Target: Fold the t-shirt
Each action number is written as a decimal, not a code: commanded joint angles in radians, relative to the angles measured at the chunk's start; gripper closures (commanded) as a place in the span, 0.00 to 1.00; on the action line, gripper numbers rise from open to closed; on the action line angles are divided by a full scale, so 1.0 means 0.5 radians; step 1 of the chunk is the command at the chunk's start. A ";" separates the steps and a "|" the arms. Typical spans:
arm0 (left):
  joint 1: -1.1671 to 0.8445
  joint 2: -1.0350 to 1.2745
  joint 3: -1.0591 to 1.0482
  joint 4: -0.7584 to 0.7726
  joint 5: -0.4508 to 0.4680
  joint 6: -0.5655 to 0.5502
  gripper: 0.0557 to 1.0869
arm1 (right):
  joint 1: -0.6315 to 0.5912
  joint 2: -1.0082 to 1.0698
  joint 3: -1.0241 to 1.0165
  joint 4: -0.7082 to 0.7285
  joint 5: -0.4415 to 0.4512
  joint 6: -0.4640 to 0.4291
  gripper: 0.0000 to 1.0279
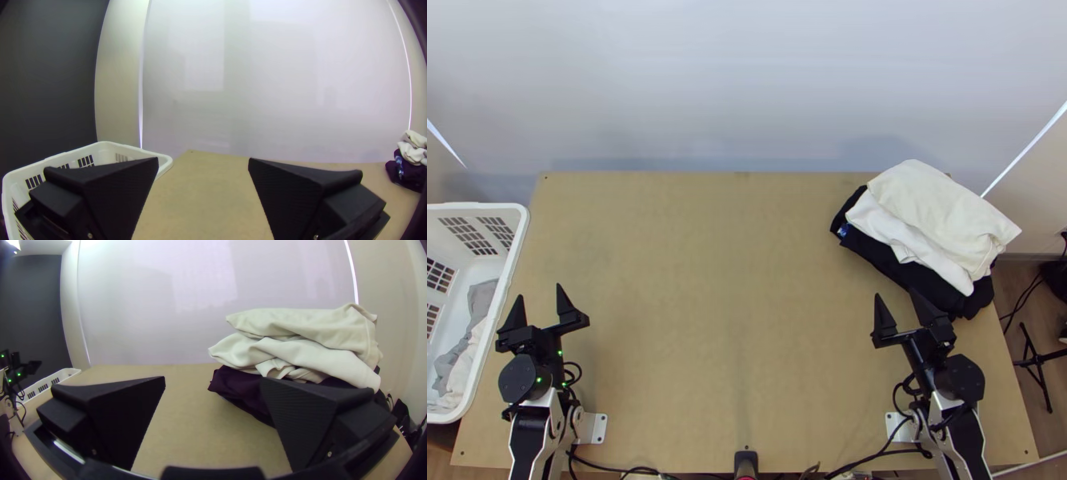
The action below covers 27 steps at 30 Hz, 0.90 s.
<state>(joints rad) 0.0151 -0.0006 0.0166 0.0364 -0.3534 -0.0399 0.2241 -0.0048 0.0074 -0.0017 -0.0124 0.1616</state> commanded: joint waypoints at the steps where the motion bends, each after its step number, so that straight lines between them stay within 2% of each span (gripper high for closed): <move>1: 0.001 -0.002 0.001 0.001 0.001 0.000 0.05 | 0.000 0.000 0.000 0.000 0.000 0.002 0.04; 27: -0.098 -0.002 0.004 -0.005 0.038 0.015 0.05 | 0.003 0.000 0.000 0.000 0.003 0.002 0.04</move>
<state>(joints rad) 0.0055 -0.0010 0.0166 0.0364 -0.3515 -0.0364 0.2245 -0.0044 0.0074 -0.0017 -0.0116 0.1608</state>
